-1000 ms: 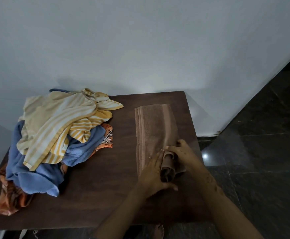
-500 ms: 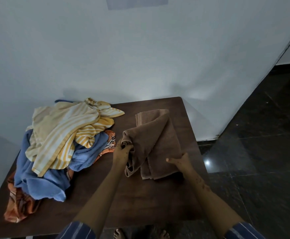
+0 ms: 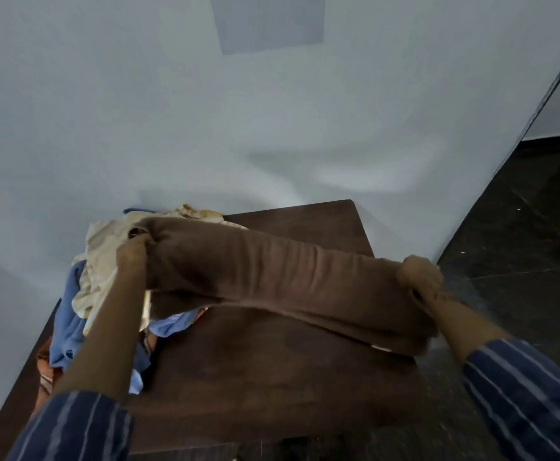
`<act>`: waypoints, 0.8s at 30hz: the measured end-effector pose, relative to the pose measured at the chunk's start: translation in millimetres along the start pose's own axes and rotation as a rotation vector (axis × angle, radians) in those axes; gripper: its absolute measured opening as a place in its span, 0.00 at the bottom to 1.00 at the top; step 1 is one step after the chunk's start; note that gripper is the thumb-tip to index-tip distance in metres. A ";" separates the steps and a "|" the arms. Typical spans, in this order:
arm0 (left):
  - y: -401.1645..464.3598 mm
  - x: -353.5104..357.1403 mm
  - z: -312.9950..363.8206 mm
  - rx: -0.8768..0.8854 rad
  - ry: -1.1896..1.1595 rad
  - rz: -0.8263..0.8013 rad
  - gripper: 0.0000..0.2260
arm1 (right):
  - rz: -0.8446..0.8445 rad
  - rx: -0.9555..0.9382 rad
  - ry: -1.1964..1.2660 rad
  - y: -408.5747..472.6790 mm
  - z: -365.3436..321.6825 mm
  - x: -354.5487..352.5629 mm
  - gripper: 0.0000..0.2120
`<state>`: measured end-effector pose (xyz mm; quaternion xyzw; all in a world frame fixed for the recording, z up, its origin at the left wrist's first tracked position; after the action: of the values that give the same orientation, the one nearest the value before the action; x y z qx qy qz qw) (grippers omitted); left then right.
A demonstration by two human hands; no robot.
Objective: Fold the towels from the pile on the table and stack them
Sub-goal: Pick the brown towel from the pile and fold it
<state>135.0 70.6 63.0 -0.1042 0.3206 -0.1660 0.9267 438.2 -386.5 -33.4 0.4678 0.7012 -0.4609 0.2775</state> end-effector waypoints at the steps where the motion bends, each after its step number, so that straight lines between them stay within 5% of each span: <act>1: 9.9 -11.5 -6.3 -0.034 0.153 -0.023 0.08 | 0.047 0.009 -0.031 0.6 -2.8 -10.3 0.18; 5: 33.6 -25.0 -53.1 -0.110 0.542 -0.170 0.18 | 0.096 -0.020 -0.178 3.1 -25.9 -18.2 0.19; 7: 15.0 -24.0 -74.8 -0.091 0.595 -0.184 0.13 | 0.063 -0.023 -0.221 1.3 -34.6 -5.6 0.19; 9: 2.3 -24.2 -105.2 -0.138 0.550 -0.182 0.04 | 0.047 -0.029 -0.249 -0.8 -40.8 11.0 0.17; 14: -18.3 -32.1 -168.5 -0.278 0.326 -0.077 0.09 | 0.109 -0.129 -0.358 -3.9 -43.5 34.6 0.16; 18: -23.4 -39.6 -187.0 -0.138 0.282 0.053 0.18 | 0.208 -0.182 -0.397 -5.4 -42.3 33.8 0.16; 21: -32.0 -48.0 -179.1 -0.034 0.409 0.315 0.20 | 0.337 -0.322 -0.431 -11.6 -51.3 34.4 0.15; 24: -61.5 -22.9 -151.0 0.353 0.652 0.471 0.15 | 0.292 -0.630 -0.391 -37.1 -61.9 61.7 0.10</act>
<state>8.3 9.3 -22.4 0.1895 0.5780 -0.0267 0.7933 381.7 -310.9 -43.6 0.3581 0.6683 -0.2592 0.5983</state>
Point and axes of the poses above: each hand's wrist, its own y-axis towards the middle knuckle, its own x-axis out of the palm, z = x × y, the point moved 7 cm from there along y, towards the middle knuckle, and after that the axes turned 8 degrees about y, right-handed, at the moved point
